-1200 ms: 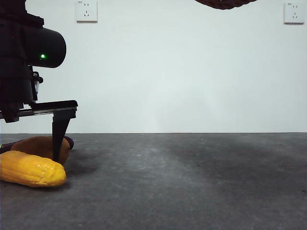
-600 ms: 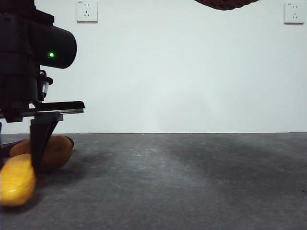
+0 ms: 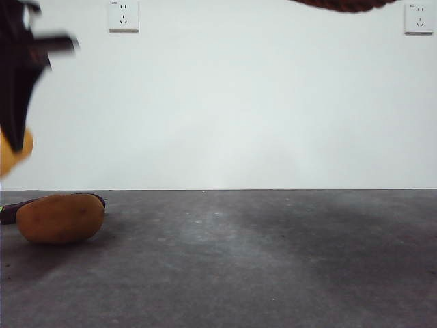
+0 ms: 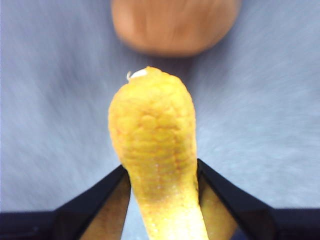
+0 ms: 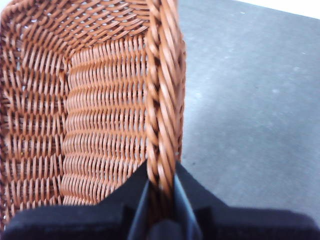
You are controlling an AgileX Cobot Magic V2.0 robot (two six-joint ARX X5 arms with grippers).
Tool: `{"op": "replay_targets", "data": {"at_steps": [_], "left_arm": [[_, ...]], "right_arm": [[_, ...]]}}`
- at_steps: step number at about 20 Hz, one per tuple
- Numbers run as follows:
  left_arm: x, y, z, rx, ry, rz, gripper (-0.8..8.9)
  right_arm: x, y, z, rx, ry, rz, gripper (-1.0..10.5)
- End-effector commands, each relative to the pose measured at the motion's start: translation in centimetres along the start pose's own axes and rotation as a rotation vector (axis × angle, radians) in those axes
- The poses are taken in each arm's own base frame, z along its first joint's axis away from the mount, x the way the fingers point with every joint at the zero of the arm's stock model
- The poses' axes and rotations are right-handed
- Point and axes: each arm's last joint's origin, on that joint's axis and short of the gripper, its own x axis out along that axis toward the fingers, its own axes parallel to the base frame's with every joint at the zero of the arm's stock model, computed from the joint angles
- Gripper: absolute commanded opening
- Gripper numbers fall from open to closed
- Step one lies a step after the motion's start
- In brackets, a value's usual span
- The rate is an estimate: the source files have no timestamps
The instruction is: Help me put the vegetables on the table into the basket
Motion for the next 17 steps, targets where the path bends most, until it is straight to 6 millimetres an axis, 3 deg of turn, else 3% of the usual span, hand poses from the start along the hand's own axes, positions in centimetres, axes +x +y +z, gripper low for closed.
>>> {"op": "replay_targets", "data": {"at_steps": [1,4,8,13,17], "left_arm": [[-3.2,0.7,-1.0,0.131,-0.149,-0.084,-0.08],[-7.6,1.6,-3.4,0.171,-0.350,-0.217,-0.08],[-10.6,2.9,-6.4,0.221,-0.467,-0.331,-0.08],[-11.3,3.0,-7.7,0.330,-0.475,-0.377,-0.08],[-10.8,1.2,-6.8,0.442,-0.452,-0.460,-0.08]], "right_arm": [[1.2,-0.5,0.2,0.026,0.038,-0.011,-0.1],[4.2,-1.5,0.2,0.083,0.134,-0.006,-0.1],[8.8,-3.0,-0.7,0.193,0.217,-0.008,-0.1],[14.7,-4.2,-5.8,0.350,0.278,0.022,-0.1],[17.4,-4.4,-10.0,0.470,0.304,0.065,-0.1]]}}
